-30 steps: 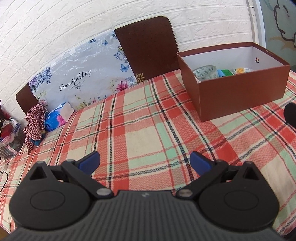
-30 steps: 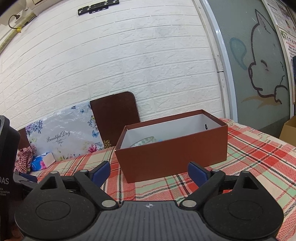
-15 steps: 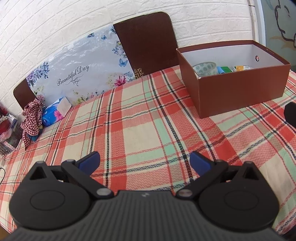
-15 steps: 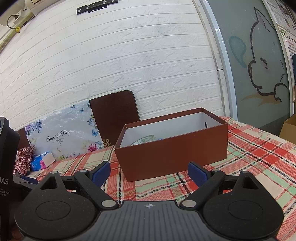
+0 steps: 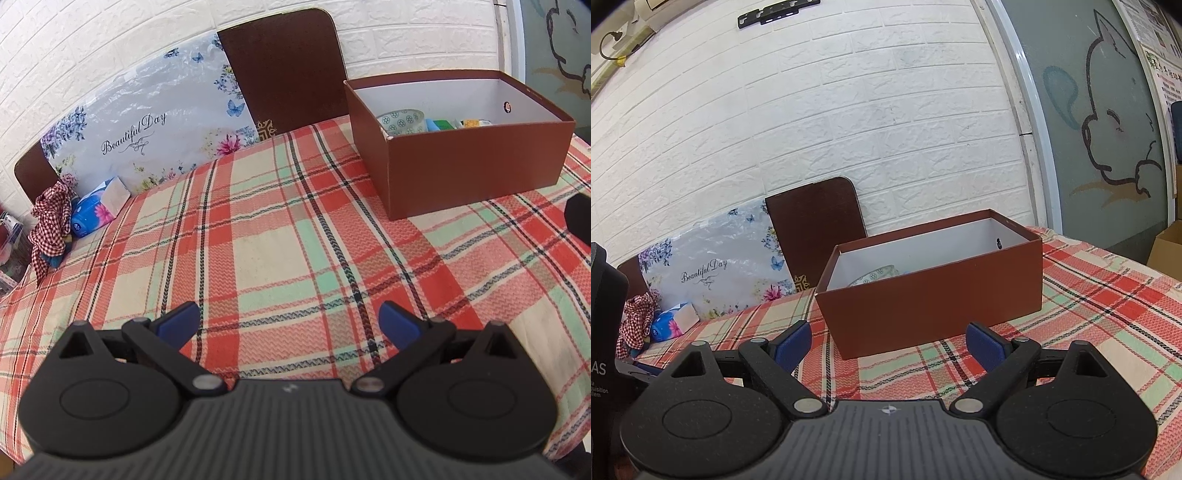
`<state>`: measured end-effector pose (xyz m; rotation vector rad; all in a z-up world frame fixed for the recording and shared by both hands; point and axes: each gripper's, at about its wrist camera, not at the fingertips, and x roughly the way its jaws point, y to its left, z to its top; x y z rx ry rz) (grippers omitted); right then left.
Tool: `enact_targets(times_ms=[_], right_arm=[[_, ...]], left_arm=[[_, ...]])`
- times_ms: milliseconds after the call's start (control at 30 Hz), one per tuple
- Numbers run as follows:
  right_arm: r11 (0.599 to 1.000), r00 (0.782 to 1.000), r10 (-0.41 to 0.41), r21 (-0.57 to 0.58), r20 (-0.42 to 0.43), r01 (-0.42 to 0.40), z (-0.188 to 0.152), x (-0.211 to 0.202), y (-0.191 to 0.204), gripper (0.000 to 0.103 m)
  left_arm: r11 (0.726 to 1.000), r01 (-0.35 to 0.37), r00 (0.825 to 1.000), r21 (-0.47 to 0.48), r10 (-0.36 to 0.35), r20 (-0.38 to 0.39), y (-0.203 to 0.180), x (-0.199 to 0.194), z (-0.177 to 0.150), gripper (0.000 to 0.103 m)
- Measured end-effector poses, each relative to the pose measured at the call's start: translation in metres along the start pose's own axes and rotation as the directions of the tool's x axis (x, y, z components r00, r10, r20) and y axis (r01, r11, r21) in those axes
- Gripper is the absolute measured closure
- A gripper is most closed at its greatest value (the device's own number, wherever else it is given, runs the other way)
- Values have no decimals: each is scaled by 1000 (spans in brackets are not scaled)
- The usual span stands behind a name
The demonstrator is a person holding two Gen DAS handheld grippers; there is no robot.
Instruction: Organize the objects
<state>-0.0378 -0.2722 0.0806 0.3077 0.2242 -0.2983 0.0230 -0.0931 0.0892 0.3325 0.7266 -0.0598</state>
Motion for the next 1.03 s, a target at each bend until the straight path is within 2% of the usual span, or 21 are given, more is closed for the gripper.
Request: enact_targets(times_ms=[767, 933, 1033], right_arm=[[1000, 1000, -5, 8, -6, 5, -3, 0, 1, 11], [1000, 1000, -8, 8, -6, 8, -3, -1, 2, 11], [1000, 1000, -8, 8, -6, 8, -3, -1, 2, 11]], left_arm=[[1000, 15, 1000, -1, -15, -15, -1, 3, -2, 0], [999, 29, 999, 20, -29, 25, -2, -3, -2, 0], [999, 47, 999, 6, -47, 12, 0, -1, -2, 0]])
